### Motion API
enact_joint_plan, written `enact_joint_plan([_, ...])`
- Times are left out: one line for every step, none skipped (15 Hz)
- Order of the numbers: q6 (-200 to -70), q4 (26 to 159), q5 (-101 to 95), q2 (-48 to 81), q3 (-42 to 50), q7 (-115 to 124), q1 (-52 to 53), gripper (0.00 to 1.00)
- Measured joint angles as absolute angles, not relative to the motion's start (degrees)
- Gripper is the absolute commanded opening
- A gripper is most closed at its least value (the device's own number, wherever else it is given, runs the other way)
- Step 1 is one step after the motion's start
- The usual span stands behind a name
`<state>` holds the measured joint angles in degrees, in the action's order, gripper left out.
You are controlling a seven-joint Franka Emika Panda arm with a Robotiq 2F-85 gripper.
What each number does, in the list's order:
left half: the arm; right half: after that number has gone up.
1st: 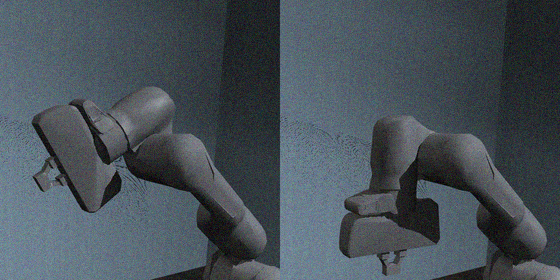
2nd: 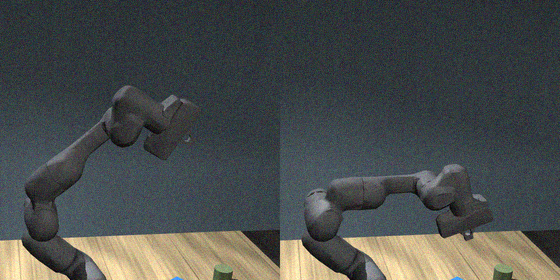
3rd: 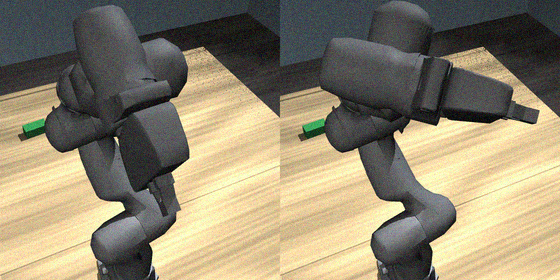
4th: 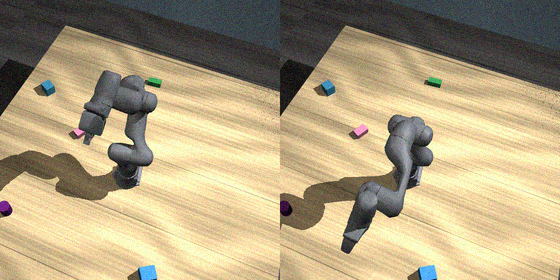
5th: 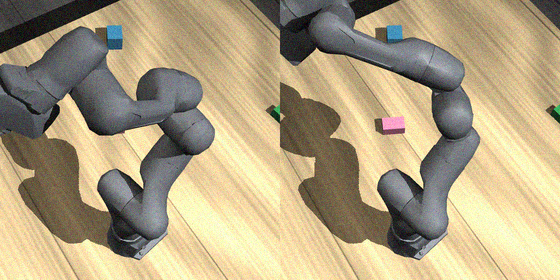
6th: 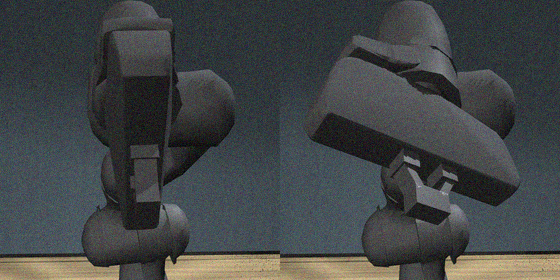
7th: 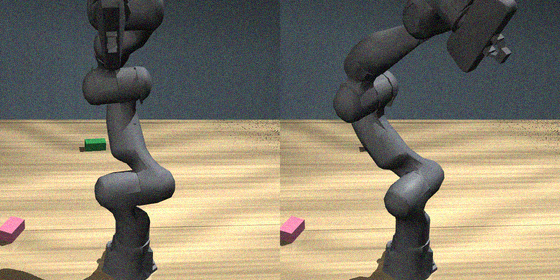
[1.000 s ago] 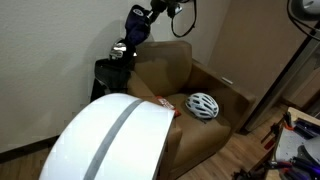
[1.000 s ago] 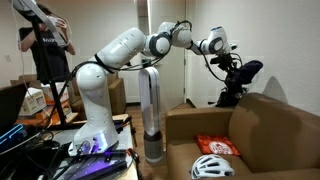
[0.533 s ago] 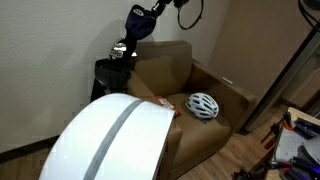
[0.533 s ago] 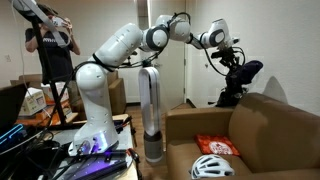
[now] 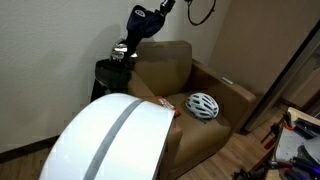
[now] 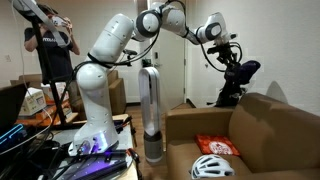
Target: Pull out the sock from the golf bag and put it on the sofa
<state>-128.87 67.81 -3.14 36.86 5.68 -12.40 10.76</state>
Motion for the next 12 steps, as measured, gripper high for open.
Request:
enact_joint_plan([-128.8,70.3,-4.9,34.8,6.0,-10.6,10.9,0.08])
enact_joint_plan([-128.8,72.8,-7.0,32.7,6.0,-8.4,10.9,0.08])
enact_joint_plan([-128.7,75.2,-8.8,30.5,6.1,-6.5,10.8,0.08])
enact_joint_plan([-128.7,77.5,-10.2,28.4,6.1,-4.9,10.6,0.08])
enact_joint_plan([-128.7,79.7,-11.4,26.3,6.1,-3.6,10.5,0.08])
enact_joint_plan([-128.7,81.7,-12.4,24.4,6.2,-2.5,10.3,0.08])
enact_joint_plan([-128.5,83.6,-13.4,22.5,6.2,-1.4,10.1,0.08])
enact_joint_plan([-127.9,85.4,-14.4,20.7,6.2,-0.5,10.0,0.08])
enact_joint_plan([-126.8,87.0,-15.5,19.0,6.2,0.6,9.9,0.08])
enact_joint_plan([-124.9,88.6,-16.9,17.4,6.2,1.9,9.9,0.08])
enact_joint_plan([-122.6,90.0,-18.0,15.9,6.2,3.0,9.8,0.08])
enact_joint_plan([-120.2,91.2,-18.7,14.5,6.2,3.8,9.8,0.08])
